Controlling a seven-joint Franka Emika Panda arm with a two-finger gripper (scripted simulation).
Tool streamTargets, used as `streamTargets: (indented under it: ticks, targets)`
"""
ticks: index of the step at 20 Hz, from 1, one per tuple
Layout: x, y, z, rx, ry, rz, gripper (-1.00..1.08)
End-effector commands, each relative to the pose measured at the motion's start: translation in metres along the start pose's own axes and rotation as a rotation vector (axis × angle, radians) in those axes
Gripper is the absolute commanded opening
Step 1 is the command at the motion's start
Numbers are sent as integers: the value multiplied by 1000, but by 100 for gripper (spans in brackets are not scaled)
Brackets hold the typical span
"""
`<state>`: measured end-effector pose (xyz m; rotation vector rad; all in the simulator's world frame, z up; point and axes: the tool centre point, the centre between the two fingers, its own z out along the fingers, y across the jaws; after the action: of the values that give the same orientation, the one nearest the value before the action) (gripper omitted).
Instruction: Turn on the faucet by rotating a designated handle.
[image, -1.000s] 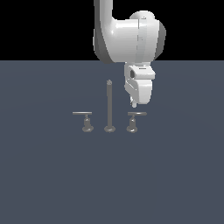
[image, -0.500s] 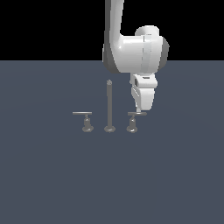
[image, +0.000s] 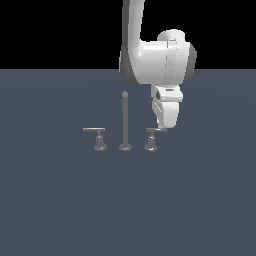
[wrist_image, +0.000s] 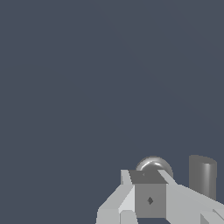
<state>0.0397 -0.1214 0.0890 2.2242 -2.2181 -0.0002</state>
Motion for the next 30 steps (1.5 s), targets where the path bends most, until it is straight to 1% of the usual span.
streamTargets:
  ticks: [1,6,7,8,21,22,23,30]
  targets:
    - [5,8,0,0,0,1,-100]
    - [16,24,0,0,0,2,-100]
    - [16,24,0,0,0,2,-100]
    - [9,16,0,10,-1,-6,-100]
    - [7,60,0,1,0,1,-100]
    - [7,60,0,1,0,1,-100]
    - [16,55,0,9,4,13,-100]
    - [-10,72,0,4,2,6,-100]
